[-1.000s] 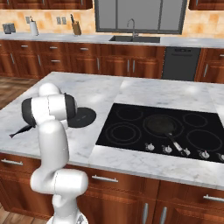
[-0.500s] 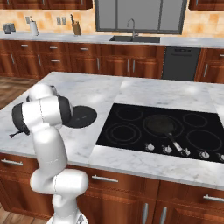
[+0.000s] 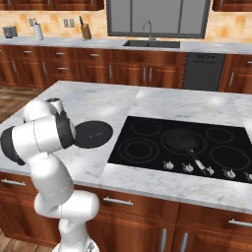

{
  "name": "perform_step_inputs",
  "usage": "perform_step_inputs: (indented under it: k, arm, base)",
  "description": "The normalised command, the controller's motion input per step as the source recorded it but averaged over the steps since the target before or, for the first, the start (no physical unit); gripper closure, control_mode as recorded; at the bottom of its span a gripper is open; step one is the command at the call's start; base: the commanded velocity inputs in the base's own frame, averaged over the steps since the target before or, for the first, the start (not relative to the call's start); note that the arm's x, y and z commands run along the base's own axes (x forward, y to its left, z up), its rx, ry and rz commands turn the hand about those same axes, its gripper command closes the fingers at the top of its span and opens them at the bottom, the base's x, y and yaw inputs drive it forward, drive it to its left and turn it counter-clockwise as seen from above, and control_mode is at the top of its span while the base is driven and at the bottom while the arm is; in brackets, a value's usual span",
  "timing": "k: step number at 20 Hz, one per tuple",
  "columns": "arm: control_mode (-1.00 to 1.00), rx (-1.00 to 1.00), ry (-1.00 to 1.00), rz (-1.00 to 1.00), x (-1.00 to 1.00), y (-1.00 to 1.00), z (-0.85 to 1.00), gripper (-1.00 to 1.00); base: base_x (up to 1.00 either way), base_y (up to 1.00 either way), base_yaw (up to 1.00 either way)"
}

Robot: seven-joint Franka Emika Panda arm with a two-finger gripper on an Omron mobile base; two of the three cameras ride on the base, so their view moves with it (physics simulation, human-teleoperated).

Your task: Place both pans onto different burners. Then place the lemon and the fish on different pans.

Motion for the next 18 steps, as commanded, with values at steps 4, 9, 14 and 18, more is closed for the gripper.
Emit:
perform_step_inputs:
  k: [4, 9, 14, 18]
  arm:
    - [-1.0, -0.08, 0.0, 0.0, -0.01, -0.31, 0.01, 1.0]
    - [-1.0, -0.05, 0.0, 0.0, -0.04, -0.24, 0.0, 1.0]
    - [-1.0, -0.02, 0.0, -0.01, -0.3, -0.21, 0.0, 1.0]
    - [-1.0, 0.0, 0.0, -0.03, -0.47, -0.24, 0.0, 1.0]
  base:
    - [0.0, 0.0, 0.0]
    - [0.0, 0.0, 0.0]
    - [0.0, 0.0, 0.0]
    - [0.0, 0.0, 0.0]
